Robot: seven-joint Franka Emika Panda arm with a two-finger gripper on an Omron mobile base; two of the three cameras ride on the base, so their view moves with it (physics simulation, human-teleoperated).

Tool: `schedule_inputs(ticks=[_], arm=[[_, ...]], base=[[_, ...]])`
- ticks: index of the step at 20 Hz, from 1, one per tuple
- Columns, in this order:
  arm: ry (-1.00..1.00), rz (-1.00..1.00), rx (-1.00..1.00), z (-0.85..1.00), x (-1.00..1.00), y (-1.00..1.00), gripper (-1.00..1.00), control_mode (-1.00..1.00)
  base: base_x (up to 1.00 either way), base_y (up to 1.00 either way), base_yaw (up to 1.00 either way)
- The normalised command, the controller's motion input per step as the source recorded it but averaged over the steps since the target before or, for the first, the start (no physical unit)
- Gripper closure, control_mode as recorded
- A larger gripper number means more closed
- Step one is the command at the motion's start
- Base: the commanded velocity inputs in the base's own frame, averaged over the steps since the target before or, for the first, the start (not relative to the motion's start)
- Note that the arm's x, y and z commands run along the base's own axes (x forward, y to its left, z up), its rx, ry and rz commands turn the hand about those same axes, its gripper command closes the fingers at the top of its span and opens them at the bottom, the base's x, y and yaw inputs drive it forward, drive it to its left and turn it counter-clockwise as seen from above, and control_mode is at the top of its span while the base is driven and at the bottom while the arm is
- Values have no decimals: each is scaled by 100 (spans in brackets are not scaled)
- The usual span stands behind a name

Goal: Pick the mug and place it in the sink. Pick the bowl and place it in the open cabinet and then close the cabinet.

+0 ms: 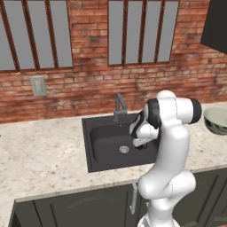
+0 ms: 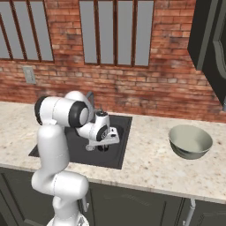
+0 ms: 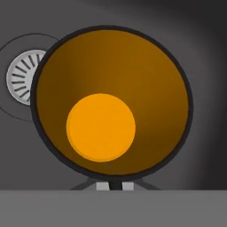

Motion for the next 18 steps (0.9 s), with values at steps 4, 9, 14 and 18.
schedule_inputs(ticks=[4, 9, 14, 18], arm=[[0, 0, 0, -22, 9, 0, 100, -100], [0, 0, 0, -18, 8, 0, 100, -100], [0, 0, 0, -15, 6, 0, 100, -100], [0, 0, 0, -2, 1, 0, -100, -100]], base=[[0, 0, 0], [0, 0, 0], [0, 0, 0], [0, 0, 0]])
